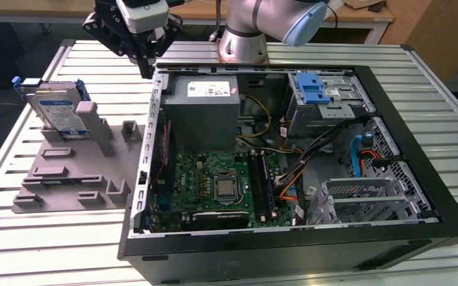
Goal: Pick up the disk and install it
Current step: 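Reach for the disk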
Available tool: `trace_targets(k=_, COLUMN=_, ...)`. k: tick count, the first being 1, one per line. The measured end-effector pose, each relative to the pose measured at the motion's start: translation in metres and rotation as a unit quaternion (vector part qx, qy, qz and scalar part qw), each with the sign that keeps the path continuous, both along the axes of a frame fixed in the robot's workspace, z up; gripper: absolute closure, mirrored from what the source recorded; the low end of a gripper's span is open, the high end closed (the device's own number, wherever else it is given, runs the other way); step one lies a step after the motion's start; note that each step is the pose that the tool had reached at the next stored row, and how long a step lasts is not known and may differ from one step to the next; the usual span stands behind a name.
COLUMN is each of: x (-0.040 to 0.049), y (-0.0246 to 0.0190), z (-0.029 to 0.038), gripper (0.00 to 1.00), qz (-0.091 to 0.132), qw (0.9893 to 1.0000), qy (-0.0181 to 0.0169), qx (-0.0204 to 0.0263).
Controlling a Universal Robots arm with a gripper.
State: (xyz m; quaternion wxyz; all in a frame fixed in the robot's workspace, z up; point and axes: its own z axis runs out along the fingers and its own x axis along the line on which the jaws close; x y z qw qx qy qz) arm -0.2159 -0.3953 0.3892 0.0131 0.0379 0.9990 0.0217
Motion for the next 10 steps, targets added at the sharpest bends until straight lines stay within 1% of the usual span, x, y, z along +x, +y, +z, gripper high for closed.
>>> trace_targets(k=6, x=-0.0039, y=0.0000, z=-0.0001, gripper=0.89, qz=0.000, qw=1.0000, qy=0.0000, qx=0.0000)
trace_targets(k=10, x=-0.0045, y=0.0000, z=0.0000, gripper=0.89, qz=0.000, qw=1.0000, qy=0.0000, qx=0.0000)
